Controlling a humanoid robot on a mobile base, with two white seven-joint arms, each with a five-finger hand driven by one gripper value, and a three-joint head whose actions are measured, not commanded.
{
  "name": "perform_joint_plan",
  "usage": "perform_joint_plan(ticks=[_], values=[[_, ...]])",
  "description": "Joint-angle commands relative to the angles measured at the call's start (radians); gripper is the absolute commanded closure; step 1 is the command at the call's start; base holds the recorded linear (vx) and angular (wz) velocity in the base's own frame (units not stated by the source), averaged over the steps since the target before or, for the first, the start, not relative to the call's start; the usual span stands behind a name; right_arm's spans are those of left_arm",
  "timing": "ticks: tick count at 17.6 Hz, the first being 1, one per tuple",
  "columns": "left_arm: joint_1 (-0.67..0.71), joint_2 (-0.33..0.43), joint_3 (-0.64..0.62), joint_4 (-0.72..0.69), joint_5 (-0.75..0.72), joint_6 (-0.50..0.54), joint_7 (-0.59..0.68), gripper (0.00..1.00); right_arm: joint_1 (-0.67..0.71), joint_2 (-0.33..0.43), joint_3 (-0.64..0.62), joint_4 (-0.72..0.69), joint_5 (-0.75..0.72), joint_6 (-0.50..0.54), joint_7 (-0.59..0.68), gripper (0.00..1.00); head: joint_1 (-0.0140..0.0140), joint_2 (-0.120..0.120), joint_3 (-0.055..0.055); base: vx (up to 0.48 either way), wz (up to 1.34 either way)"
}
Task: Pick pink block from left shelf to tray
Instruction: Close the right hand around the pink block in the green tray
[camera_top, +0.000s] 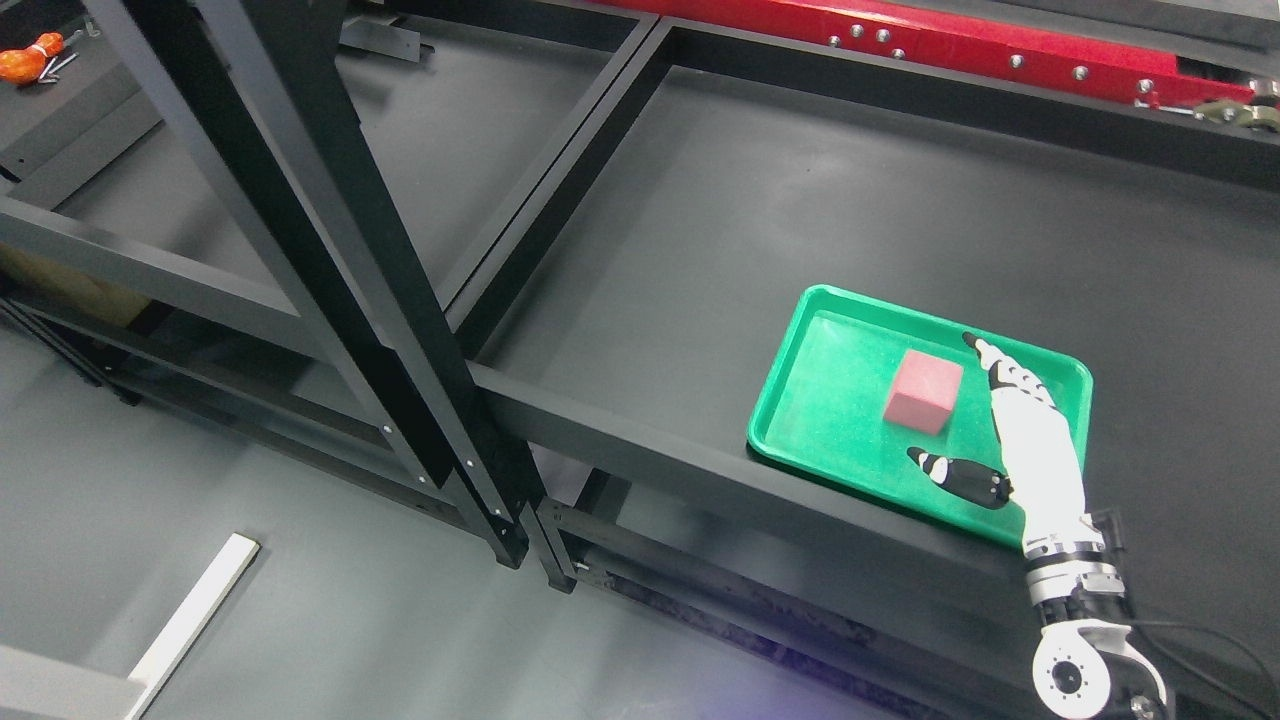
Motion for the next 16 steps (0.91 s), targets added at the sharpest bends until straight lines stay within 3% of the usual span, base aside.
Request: perform_joint_plan(ticks=[1,16], values=[[0.009,0.017,0.000,0.000,-0.002,-0.001,-0.001,0.00,0.003,-0.009,0.002,0.017,0.003,0.001,0.044,0.01,0.0000,0.000,0.000,0.223,0.08],[0.009,0.017,0.000,0.000,-0.002,-0.001,-0.001,0.00,0.075,-0.086,-0.001,0.042,0.000,-0.008,0.068,0.01,0.0000,0.000,0.000,0.124,0.06]])
